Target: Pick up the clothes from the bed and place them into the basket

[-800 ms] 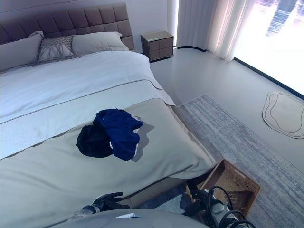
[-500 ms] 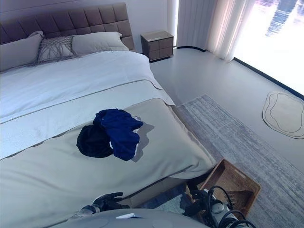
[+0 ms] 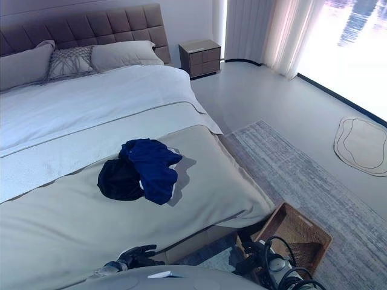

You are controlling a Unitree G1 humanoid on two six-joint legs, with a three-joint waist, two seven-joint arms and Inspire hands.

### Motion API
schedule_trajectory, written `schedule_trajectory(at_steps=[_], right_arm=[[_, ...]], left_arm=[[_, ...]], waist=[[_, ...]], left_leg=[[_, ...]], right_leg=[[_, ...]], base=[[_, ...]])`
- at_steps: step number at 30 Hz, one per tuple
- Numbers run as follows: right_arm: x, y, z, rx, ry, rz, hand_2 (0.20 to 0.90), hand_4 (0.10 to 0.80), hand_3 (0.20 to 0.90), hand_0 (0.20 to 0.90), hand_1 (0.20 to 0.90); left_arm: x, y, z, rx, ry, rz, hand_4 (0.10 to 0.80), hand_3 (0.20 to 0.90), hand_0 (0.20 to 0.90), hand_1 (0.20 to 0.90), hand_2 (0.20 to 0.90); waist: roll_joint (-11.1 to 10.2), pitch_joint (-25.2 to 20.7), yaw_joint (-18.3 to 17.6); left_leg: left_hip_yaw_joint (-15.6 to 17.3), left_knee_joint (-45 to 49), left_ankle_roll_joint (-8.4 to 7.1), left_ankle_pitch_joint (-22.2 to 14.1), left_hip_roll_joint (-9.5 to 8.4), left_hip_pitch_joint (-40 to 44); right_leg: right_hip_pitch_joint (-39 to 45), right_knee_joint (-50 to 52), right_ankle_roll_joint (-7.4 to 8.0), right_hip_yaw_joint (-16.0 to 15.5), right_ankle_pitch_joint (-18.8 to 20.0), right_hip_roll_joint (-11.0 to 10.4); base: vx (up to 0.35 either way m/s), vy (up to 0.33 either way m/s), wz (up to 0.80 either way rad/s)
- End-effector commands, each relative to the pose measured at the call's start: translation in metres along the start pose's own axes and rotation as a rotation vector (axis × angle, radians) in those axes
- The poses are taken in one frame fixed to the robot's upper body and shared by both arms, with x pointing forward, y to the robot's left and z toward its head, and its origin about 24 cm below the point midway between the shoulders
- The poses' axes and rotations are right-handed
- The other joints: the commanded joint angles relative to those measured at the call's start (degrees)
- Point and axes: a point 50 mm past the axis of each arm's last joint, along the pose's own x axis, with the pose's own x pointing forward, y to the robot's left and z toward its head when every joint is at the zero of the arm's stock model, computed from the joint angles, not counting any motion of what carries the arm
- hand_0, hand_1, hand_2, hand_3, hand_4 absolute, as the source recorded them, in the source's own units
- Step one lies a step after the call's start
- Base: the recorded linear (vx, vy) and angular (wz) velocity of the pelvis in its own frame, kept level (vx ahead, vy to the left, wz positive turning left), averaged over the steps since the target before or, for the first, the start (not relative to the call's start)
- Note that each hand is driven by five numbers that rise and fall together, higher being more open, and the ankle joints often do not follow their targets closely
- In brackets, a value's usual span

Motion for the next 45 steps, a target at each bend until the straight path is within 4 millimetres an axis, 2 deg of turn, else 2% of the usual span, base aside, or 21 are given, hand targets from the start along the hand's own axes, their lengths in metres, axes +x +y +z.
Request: schedule_trajectory(at_steps=[1,3,5,10,11,12,14,15,16,17,18,19,22,25,26,28,29,35,37,41,45], right_arm=[[0.002,-0.005,0.008,-0.064,0.005,0.007,0.900,0.800,0.900,0.900,0.900],[0.002,-0.005,0.007,0.014,0.005,0.005,0.900,0.800,0.900,0.900,0.900],[0.002,-0.009,0.009,0.197,-0.020,-0.038,0.900,0.800,0.900,0.900,0.900],[-0.002,-0.034,0.034,0.171,-0.172,-0.146,0.900,0.800,0.900,0.900,0.900],[-0.006,-0.050,0.053,0.184,-0.240,-0.217,0.900,0.800,0.900,0.900,0.900],[-0.007,-0.052,0.055,0.185,-0.243,-0.222,0.900,0.800,0.900,0.900,0.900],[-0.015,-0.071,0.084,0.197,-0.331,-0.288,0.900,0.800,0.900,0.900,0.900],[-0.024,-0.083,0.108,0.189,-0.432,-0.313,0.900,0.800,0.900,0.900,0.900],[-0.026,-0.085,0.115,0.182,-0.453,-0.317,0.900,0.800,0.900,0.900,0.900],[-0.041,-0.093,0.144,0.103,-0.593,-0.341,0.900,0.800,0.900,0.900,0.900],[-0.049,-0.095,0.158,0.033,-0.652,-0.365,0.900,0.800,0.900,0.900,0.900],[-0.049,-0.095,0.157,0.033,-0.652,-0.365,0.900,0.800,0.900,0.900,0.900],[-0.090,-0.115,0.213,-0.227,-0.836,-0.567,0.900,0.800,0.900,0.900,0.900],[-0.123,-0.135,0.254,-0.408,-0.902,-0.764,0.900,0.800,0.900,0.900,0.900],[-0.143,-0.147,0.278,-0.464,-0.922,-0.876,0.900,0.800,0.900,0.900,0.900],[-0.156,-0.157,0.290,-0.487,-0.922,-0.949,0.900,0.800,0.900,0.900,0.900],[-0.171,-0.169,0.303,-0.510,-0.913,-1.036,0.900,0.800,0.900,0.900,0.900],[-0.209,-0.199,0.330,-0.474,-0.876,-1.195,0.900,0.800,0.900,0.900,0.900],[-0.218,-0.204,0.339,-0.453,-0.860,-1.234,0.900,0.800,0.900,0.900,0.900],[-0.231,-0.215,0.345,-0.418,-0.814,-1.289,0.900,0.800,0.900,0.900,0.900],[-0.242,-0.230,0.345,-0.383,-0.720,-1.325,0.900,0.800,0.900,0.900,0.900]], left_arm=[[0.003,0.009,0.019,0.057,-0.029,0.005,0.800,0.900,0.900,0.900,0.900],[0.003,0.009,0.020,0.060,-0.026,0.006,0.800,0.900,0.900,0.900,0.900],[0.003,0.009,0.018,0.059,-0.020,0.006,0.800,0.900,0.900,0.900,0.900],[0.002,0.014,0.021,0.051,-0.025,0.013,0.800,0.900,0.900,0.900,0.900],[0.001,0.017,0.022,0.050,-0.029,0.019,0.800,0.900,0.900,0.900,0.900],[0.001,0.017,0.022,0.051,-0.030,0.019,0.800,0.900,0.900,0.900,0.900],[0.001,0.017,0.022,0.044,-0.042,0.025,0.800,0.900,0.900,0.900,0.900],[0.001,0.016,0.022,0.027,-0.053,0.030,0.800,0.900,0.900,0.900,0.900],[0.001,0.016,0.022,0.025,-0.056,0.031,0.800,0.900,0.900,0.900,0.900],[0.000,0.014,0.022,0.009,-0.067,0.034,0.800,0.900,0.900,0.900,0.900],[0.000,0.014,0.023,0.008,-0.073,0.033,0.800,0.900,0.900,0.900,0.900],[0.000,0.014,0.023,0.008,-0.073,0.033,0.800,0.900,0.900,0.900,0.900],[0.001,0.016,0.033,0.016,-0.105,0.036,0.800,0.900,0.900,0.900,0.900],[0.001,0.018,0.044,0.031,-0.139,0.046,0.800,0.900,0.900,0.900,0.900],[0.001,0.022,0.052,0.038,-0.169,0.056,0.800,0.900,0.900,0.900,0.900],[0.000,0.024,0.057,0.047,-0.193,0.060,0.800,0.900,0.900,0.900,0.900],[-0.001,0.029,0.063,0.049,-0.217,0.075,0.800,0.900,0.900,0.900,0.900],[-0.008,0.047,0.071,0.074,-0.257,0.121,0.800,0.900,0.900,0.900,0.900],[-0.010,0.053,0.070,0.058,-0.266,0.139,0.800,0.900,0.900,0.900,0.900],[-0.013,0.056,0.073,0.017,-0.315,0.144,0.800,0.900,0.900,0.900,0.900],[-0.014,0.054,0.086,-0.019,-0.398,0.132,0.800,0.900,0.900,0.900,0.900]], waist=[[-1.24,2.37,0.59],[-1.29,2.20,0.63],[-1.21,2.18,0.51],[-1.21,2.76,0.71],[-1.41,3.03,1.00],[-1.44,3.07,1.05],[-1.69,3.44,1.75],[-1.83,3.72,2.32],[-1.87,3.82,2.45],[-2.03,4.27,3.12],[-2.16,4.28,3.56],[-2.17,4.27,3.52],[-2.67,6.14,5.84],[-3.09,8.92,8.41],[-3.10,11.47,10.24],[-2.99,13.03,11.49],[-3.03,15.28,13.47],[-3.02,20.19,19.15],[-2.98,21.67,21.09],[-2.30,23.24,23.05],[-2.06,24.74,24.88]], left_leg=[[1.01,0.95,3.60,-8.83,-4.75,4.40],[1.04,0.95,3.56,-8.78,-4.74,4.34],[0.98,1.12,3.59,-8.77,-4.70,4.35],[0.81,1.51,3.81,-8.70,-4.59,4.04],[0.45,1.83,3.94,-8.79,-4.60,3.90],[0.42,1.90,3.96,-8.82,-4.60,3.87],[-0.08,2.04,4.19,-8.97,-4.64,3.73],[-0.57,2.19,4.30,-9.03,-4.74,3.54],[-0.72,2.27,4.31,-9.06,-4.79,3.46],[-1.38,2.68,4.39,-9.24,-4.98,3.14],[-1.75,3.01,4.43,-9.15,-5.12,2.45],[-1.79,3.05,4.43,-9.17,-5.13,2.41],[-3.90,4.90,4.57,-9.05,-5.66,-0.30],[-6.32,8.12,4.89,-9.02,-6.41,-4.33],[-7.81,10.15,5.00,-8.93,-6.87,-6.82],[-8.95,11.29,5.16,-8.49,-7.32,-8.95],[-10.09,12.67,5.29,-8.20,-7.81,-11.30],[-13.03,14.83,5.33,-6.67,-9.12,-18.40],[-13.72,15.44,5.09,-7.29,-9.22,-20.47],[-14.52,15.49,5.08,-6.15,-9.48,-24.01],[-15.13,15.23,4.82,-4.60,-9.69,-27.63]], right_leg=[[-0.20,4.34,-1.35,-0.59,-4.03,1.86],[-0.22,4.33,-1.36,-0.59,-3.99,1.88],[-0.27,4.67,-1.40,-0.37,-4.09,1.94],[-0.82,6.08,-1.50,-0.47,-4.53,1.90],[-0.94,6.67,-1.62,-0.64,-4.79,1.85],[-0.95,6.75,-1.63,-0.66,-4.83,1.83],[-1.10,7.29,-1.71,-0.92,-5.08,1.73],[-1.17,7.58,-1.79,-1.26,-5.26,1.55],[-1.18,7.66,-1.81,-1.36,-5.33,1.48],[-1.23,8.15,-1.83,-1.81,-5.70,1.12],[-1.65,8.36,-1.84,-2.15,-5.68,0.95],[-1.67,8.39,-1.84,-2.19,-5.71,0.93],[-3.43,10.36,-2.02,-4.30,-6.08,-0.01],[-6.38,13.17,-2.32,-5.72,-6.39,-0.95],[-8.07,15.35,-2.51,-6.82,-6.90,-1.56],[-9.38,16.62,-2.58,-7.71,-6.96,-1.98],[-10.80,18.12,-2.61,-8.66,-7.23,-2.38],[-14.53,20.38,-2.88,-12.25,-6.60,-3.53],[-16.34,22.72,-2.49,-12.68,-7.99,-4.18],[-19.94,25.74,-2.14,-14.20,-7.96,-5.49],[-23.24,27.27,-1.67,-15.83,-8.06,-6.53]], base=[[0.000,0.000,0.00],[0.000,0.000,0.00],[0.038,0.005,0.00],[0.000,0.000,0.00],[0.000,0.000,0.00],[0.031,0.002,0.00],[0.022,0.017,0.02],[0.034,0.040,0.05],[0.035,0.101,0.08],[0.011,0.106,0.07],[0.010,0.099,0.07],[-0.014,0.079,0.11],[-0.048,0.109,0.25],[-0.115,0.104,0.53],[-0.165,0.076,0.60],[-0.144,0.056,0.71],[-0.149,0.035,0.78],[-0.053,0.013,0.53],[0.052,0.060,0.41],[-0.016,0.090,0.22],[-0.023,0.087,0.21]])
